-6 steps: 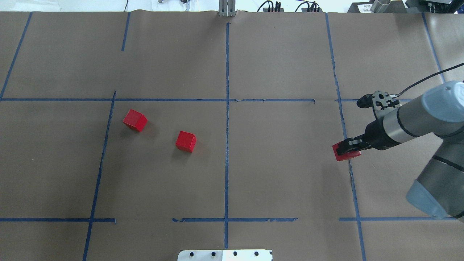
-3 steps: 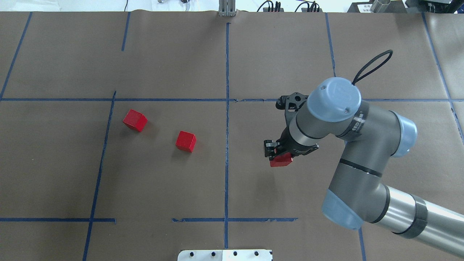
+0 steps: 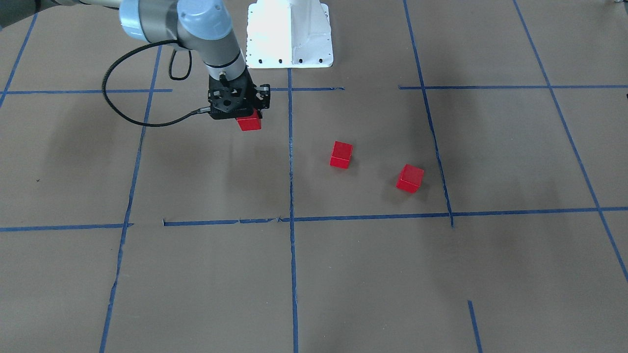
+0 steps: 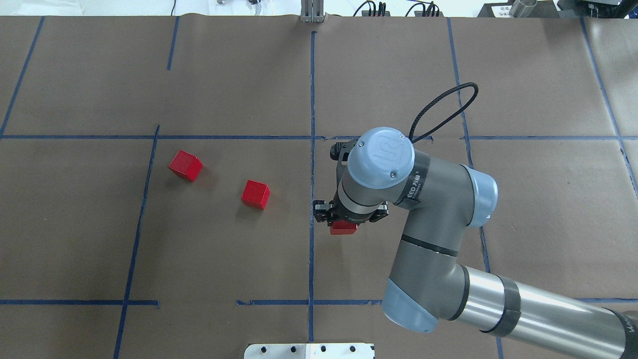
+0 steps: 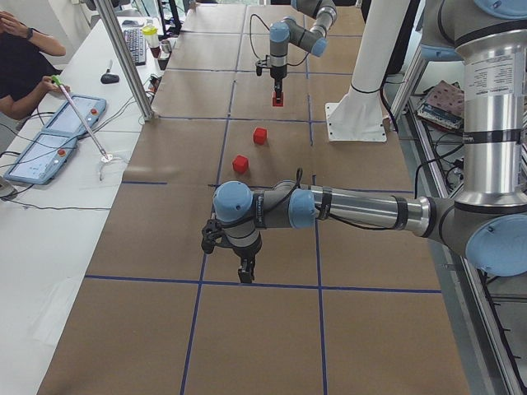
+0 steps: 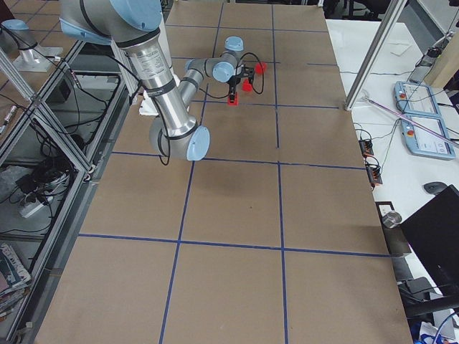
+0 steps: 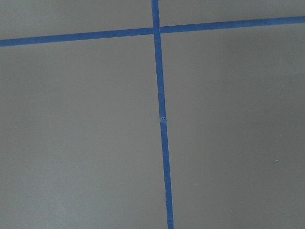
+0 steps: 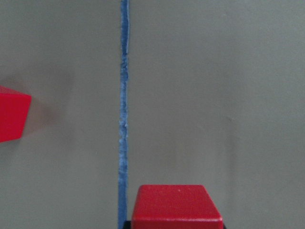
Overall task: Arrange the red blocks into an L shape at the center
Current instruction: 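Carry the red cube with the right gripper toward the table center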
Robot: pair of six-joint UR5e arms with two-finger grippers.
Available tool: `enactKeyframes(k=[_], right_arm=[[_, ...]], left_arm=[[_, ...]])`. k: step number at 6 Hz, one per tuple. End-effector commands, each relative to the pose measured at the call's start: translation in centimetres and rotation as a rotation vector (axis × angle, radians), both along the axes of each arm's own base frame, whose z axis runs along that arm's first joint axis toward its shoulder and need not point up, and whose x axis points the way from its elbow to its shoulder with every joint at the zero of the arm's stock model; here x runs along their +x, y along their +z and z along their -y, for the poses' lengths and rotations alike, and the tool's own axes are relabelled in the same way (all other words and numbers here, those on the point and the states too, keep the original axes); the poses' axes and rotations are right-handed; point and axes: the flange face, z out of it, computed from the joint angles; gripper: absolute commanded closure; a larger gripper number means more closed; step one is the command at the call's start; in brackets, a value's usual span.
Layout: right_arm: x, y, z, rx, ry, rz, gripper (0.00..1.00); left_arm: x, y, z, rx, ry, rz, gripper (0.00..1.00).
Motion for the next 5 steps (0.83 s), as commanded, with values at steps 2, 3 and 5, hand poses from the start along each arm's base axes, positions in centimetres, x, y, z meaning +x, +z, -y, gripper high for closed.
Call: enactKeyframes(k=[2,3,5], right_arm=[[-3.8,-0.7,-0.6,0.017,0.047,-0.042,1.0],[-4.9,-0.9,-0.2,0.004,0.052,-0.053,1.0],[-5.5,-0.3,-0.6,-0.013,0.056,-0.066,1.0]], left_arm=[[0.0,0.2,0.0,-0.002,-0.001,0.0,0.0],[0.0,0.2,0.0,-0.002,-0.001,0.0,0.0],[0.0,0.1,0.1,0.0,0.0,0.0,0.0]])
